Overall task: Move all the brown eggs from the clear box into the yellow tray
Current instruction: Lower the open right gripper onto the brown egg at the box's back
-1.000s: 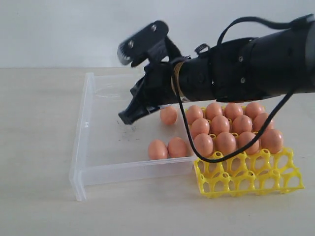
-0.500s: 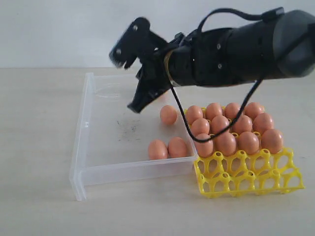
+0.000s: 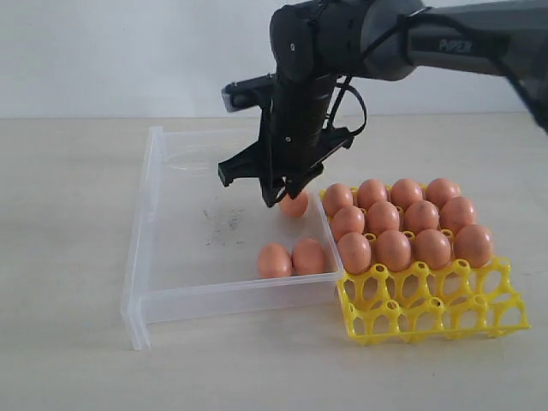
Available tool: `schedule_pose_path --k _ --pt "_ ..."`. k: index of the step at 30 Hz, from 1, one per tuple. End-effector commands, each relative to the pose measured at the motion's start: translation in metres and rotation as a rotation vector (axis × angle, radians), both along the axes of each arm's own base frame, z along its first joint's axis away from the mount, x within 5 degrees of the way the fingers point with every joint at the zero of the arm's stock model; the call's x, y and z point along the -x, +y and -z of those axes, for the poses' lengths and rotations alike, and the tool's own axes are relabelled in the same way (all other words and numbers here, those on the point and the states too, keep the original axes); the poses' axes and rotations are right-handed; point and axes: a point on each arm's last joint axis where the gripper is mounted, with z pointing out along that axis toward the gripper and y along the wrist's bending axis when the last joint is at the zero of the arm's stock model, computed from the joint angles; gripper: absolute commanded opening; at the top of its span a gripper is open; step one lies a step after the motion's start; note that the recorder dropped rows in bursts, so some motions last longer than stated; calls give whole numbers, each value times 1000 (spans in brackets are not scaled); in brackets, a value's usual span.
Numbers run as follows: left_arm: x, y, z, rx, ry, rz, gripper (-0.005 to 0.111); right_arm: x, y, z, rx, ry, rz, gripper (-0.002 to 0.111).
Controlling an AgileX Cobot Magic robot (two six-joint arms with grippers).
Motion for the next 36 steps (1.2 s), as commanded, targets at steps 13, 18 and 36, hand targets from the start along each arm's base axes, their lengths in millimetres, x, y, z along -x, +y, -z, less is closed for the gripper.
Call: schedule_pose_path --k 13,18,36 --pt "0 0 1 -2 -2 5 4 -45 -4 23 -31 21 160 54" --pt "0 0 1 -2 -2 5 4 -52 -17 33 -20 47 201 54" --pt "0 0 1 -2 -2 5 4 -63 -30 34 -20 14 215 54"
